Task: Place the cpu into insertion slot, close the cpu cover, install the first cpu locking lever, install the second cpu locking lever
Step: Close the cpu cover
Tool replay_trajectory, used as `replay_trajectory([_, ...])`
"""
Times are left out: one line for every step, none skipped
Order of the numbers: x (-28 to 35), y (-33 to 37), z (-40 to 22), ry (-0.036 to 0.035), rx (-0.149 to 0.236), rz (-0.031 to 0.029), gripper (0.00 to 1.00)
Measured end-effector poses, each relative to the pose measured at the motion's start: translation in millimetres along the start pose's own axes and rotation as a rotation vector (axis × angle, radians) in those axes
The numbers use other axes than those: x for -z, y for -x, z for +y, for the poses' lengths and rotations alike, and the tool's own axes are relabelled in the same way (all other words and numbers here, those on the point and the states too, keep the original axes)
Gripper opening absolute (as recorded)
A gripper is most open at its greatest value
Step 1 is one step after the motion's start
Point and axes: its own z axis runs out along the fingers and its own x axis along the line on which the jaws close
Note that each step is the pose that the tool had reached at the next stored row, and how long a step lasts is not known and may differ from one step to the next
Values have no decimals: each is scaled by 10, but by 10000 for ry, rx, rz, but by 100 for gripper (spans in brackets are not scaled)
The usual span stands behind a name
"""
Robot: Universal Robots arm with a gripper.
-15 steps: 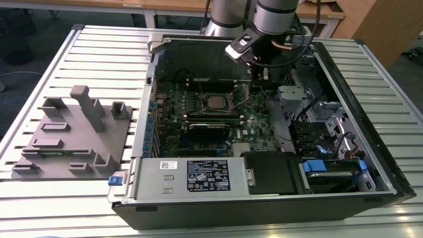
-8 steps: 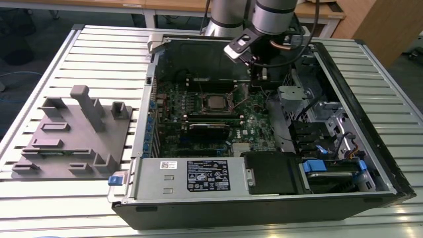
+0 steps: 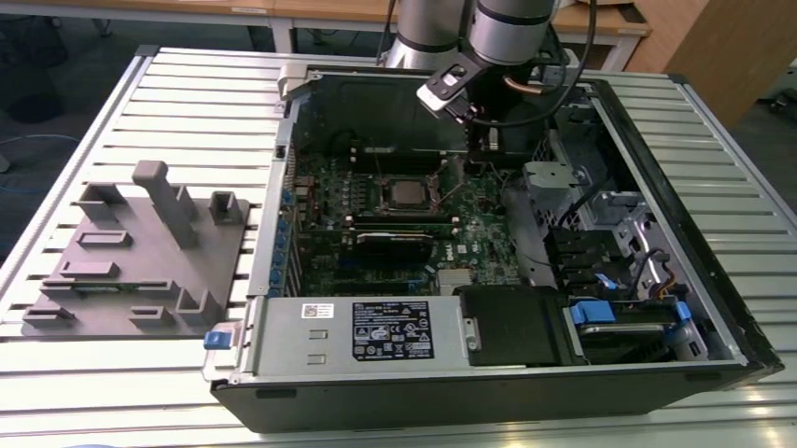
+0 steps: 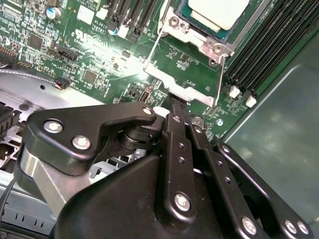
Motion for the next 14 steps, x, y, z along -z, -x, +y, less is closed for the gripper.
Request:
replay_trajectory([0,0,-8,0,0,2,10])
replay_trajectory([0,1,-16,0,0,5,10])
replay_trajectory([0,1,-25,1,0,8,10])
replay_trajectory([0,2,-33,1,0,10,10])
replay_trajectory([0,2,-41,1,0,13,10])
replay_trajectory([1,3,-50,1,0,15,10])
replay_trajectory([1,4,-59,1,-1,18,10])
replay_trajectory([1,5,-69,0,-1,23,10])
replay_trajectory([1,6,-78,0,-1,26,10])
replay_trajectory([2,7,-86,0,0,29,10])
replay_trajectory([2,8,-96,-1,-1,33,10])
replay_trajectory([3,8,-106,-1,-1,38,10])
replay_trajectory([3,10,-116,-1,-2,43,10])
replay_trajectory([3,11,-127,-1,-1,50,10])
